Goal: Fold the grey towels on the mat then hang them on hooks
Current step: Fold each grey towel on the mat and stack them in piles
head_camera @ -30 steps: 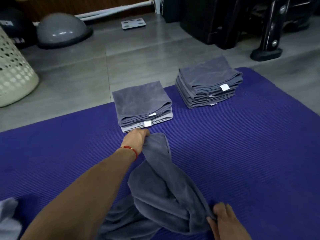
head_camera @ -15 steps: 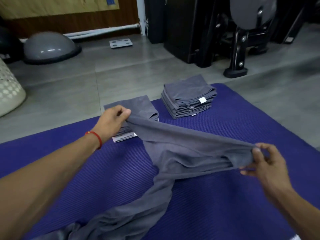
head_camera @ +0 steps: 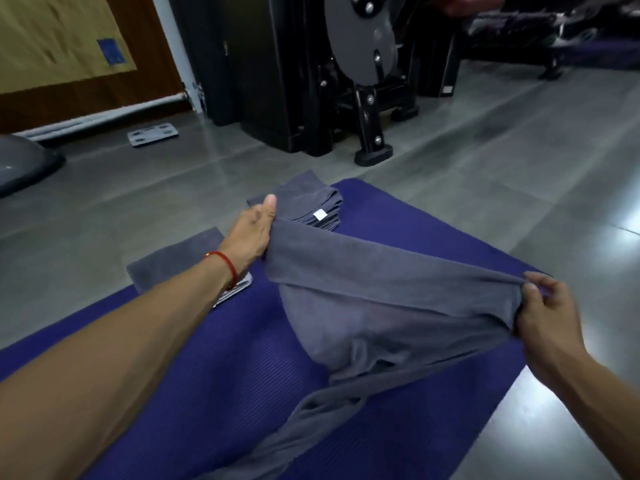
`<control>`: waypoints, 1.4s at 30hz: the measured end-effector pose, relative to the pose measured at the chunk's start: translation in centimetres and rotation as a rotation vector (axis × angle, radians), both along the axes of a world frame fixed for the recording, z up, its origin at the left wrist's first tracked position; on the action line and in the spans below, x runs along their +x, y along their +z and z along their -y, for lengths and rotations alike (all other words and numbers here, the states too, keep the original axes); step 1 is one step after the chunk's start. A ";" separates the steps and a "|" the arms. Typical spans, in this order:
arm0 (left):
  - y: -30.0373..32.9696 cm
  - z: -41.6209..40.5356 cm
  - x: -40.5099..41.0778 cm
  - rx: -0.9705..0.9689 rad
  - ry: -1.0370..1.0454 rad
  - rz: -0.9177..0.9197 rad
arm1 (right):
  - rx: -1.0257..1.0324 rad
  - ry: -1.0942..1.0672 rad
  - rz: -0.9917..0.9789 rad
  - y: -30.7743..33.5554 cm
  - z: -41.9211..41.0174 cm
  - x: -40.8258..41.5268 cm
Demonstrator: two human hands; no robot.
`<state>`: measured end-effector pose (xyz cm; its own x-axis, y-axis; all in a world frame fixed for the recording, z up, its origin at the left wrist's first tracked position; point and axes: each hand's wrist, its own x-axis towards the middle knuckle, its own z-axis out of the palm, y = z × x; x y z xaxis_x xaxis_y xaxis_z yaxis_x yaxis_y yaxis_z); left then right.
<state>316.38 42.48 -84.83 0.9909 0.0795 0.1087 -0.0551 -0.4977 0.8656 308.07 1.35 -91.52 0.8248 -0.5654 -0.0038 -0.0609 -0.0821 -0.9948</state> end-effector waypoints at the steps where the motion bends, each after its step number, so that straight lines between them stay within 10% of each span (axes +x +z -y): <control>1: -0.5 0.7 0.8 0.056 0.027 -0.002 | -0.019 -0.035 -0.007 -0.9 0.6 -0.1; 12: -15.2 4.9 -3.9 -0.534 0.173 -0.647 | 0.110 0.099 -0.417 -11.0 0.7 -3.5; 22: -17.4 8.3 -3.5 -0.222 0.276 -0.656 | -0.316 0.145 -0.430 -13.3 0.6 -3.2; 29: -18.2 8.5 -0.4 -0.347 0.405 -0.705 | -0.127 -0.018 -0.467 -13.8 3.0 -3.1; 37: -13.5 9.4 4.3 -0.019 0.366 -0.345 | -0.132 -0.226 -0.407 -13.6 4.0 0.0; 42: -7.6 9.1 10.4 0.730 0.116 0.023 | 0.082 -0.205 -0.293 -11.7 5.5 3.4</control>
